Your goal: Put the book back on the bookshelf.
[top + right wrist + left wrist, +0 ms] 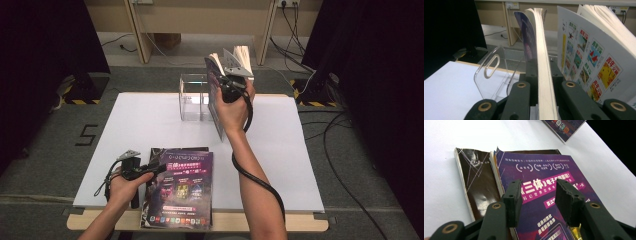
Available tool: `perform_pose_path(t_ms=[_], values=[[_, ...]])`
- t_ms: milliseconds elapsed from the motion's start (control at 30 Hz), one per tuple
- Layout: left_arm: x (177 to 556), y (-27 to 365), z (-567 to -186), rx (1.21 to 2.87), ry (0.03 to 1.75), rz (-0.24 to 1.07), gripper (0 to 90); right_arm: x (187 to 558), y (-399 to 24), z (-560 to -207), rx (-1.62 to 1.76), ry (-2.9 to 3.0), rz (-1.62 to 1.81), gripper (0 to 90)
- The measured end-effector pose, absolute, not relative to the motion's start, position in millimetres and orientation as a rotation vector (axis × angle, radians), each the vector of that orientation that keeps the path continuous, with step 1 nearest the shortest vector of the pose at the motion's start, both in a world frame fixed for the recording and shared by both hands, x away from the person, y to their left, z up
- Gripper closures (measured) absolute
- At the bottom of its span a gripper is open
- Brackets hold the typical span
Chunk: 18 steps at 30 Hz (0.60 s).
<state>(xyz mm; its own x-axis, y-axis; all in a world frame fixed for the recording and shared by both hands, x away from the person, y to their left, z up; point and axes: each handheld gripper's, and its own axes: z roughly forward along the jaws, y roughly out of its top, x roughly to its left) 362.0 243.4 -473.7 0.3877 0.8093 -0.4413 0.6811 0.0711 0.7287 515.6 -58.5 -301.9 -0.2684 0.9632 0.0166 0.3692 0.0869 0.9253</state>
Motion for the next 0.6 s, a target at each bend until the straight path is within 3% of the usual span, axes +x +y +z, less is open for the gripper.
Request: perform_pose_path(t_ms=[600], values=[[361, 240, -476, 1.663, 1.331, 0.153, 55.6, 512, -74, -287, 1.38, 1.8, 1.173, 74.6]])
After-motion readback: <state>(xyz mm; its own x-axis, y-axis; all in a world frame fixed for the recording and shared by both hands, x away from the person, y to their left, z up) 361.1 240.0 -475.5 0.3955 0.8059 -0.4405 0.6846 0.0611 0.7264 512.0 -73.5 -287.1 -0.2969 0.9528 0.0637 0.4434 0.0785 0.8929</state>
